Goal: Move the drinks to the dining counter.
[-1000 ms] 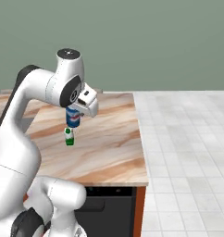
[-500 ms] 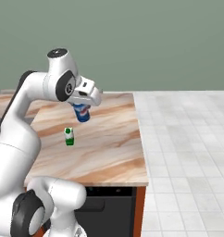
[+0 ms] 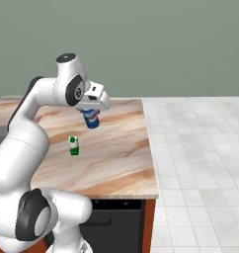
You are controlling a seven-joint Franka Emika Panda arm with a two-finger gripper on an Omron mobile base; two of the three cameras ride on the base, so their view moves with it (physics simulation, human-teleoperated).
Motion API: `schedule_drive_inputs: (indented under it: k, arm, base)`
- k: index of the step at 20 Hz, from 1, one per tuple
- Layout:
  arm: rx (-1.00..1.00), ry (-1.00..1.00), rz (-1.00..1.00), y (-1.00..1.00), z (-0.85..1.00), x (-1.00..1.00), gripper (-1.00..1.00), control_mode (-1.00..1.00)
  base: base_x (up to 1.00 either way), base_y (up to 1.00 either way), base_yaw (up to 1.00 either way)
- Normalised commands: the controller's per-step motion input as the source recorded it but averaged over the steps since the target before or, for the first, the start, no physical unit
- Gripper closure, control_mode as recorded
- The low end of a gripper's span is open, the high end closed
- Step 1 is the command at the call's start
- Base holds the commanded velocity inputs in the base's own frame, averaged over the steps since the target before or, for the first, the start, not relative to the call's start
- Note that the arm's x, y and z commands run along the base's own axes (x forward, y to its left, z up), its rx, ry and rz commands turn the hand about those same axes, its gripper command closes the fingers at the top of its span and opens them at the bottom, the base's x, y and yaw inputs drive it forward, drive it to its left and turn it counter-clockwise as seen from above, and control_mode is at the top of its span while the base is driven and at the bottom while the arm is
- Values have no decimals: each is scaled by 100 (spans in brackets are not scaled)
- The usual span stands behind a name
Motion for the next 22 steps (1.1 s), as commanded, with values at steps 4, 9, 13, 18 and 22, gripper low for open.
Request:
schedule_drive_inputs:
  k: [4,9,13,18,22]
  arm:
    - [0,0,2,-7,-21,7,100,-100]
    - [0,0,0,-6,-39,0,100,-100]
    - [0,0,0,0,-45,0,100,-100]
    - [0,0,0,-1,-43,0,100,-100]
    - [0,0,0,-11,-38,3,100,-100]
  base:
    - [0,0,0]
    - [0,0,0]
    - [0,0,0]
    - [0,0,0]
    - [0,0,0]
